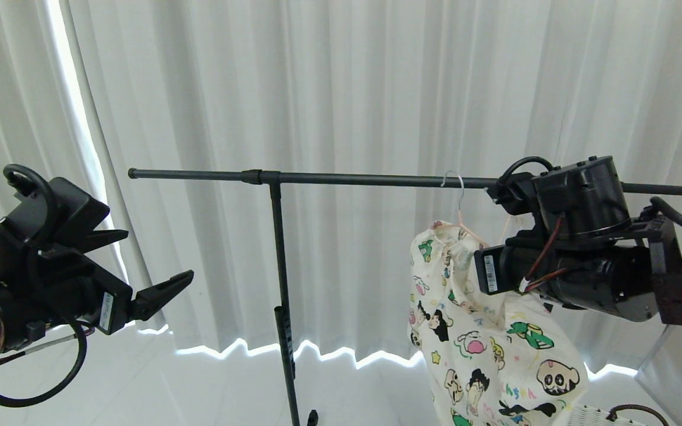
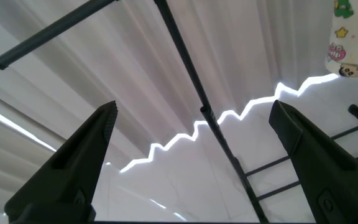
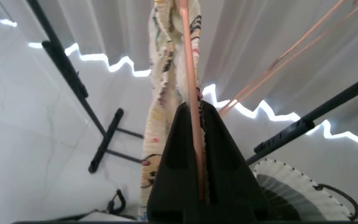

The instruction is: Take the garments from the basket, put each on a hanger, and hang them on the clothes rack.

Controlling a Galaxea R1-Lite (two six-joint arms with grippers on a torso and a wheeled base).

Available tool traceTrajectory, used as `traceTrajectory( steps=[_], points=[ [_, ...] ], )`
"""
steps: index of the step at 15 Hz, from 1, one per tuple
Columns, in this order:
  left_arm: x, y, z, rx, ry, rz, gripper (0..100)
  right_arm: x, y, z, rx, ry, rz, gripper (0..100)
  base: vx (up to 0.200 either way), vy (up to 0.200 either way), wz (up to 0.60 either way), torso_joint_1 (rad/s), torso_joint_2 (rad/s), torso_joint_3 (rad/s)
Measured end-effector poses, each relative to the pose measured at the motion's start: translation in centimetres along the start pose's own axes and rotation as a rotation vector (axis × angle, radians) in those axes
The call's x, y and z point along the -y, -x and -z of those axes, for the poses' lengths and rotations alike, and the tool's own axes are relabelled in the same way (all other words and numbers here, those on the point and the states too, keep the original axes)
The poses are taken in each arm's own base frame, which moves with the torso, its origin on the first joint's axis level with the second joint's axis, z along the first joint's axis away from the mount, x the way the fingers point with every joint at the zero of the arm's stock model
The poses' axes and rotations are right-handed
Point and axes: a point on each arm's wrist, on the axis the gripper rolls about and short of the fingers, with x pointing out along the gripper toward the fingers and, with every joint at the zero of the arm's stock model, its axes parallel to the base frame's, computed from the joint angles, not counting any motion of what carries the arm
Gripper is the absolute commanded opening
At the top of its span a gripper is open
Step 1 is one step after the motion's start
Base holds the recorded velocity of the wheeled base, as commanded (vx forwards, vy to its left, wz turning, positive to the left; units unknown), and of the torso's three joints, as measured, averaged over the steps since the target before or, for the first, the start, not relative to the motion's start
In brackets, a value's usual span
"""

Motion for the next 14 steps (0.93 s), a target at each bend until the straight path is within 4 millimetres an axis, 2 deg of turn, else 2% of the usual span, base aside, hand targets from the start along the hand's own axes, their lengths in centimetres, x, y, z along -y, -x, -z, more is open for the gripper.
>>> traceTrajectory(
  steps=[4,13,14],
  points=[
    [0.4,0.1,0.3,-0.007,0.000,0.012,100,-0.4,-0.9,-0.4,0.029,-0.012,0.009,0,0.200,0.000,0.00,-0.006,0.00,0.002],
    [1.3,0.5,0.3,0.009,-0.012,0.050,100,-0.4,-1.2,-0.1,0.015,-0.007,0.014,0,0.200,0.000,0.00,0.006,0.00,0.000],
    [1.4,0.5,0.3,0.008,-0.012,0.051,100,-0.4,-1.3,0.0,0.015,-0.007,0.014,0,0.000,0.000,0.00,0.000,0.00,0.000]
  ],
)
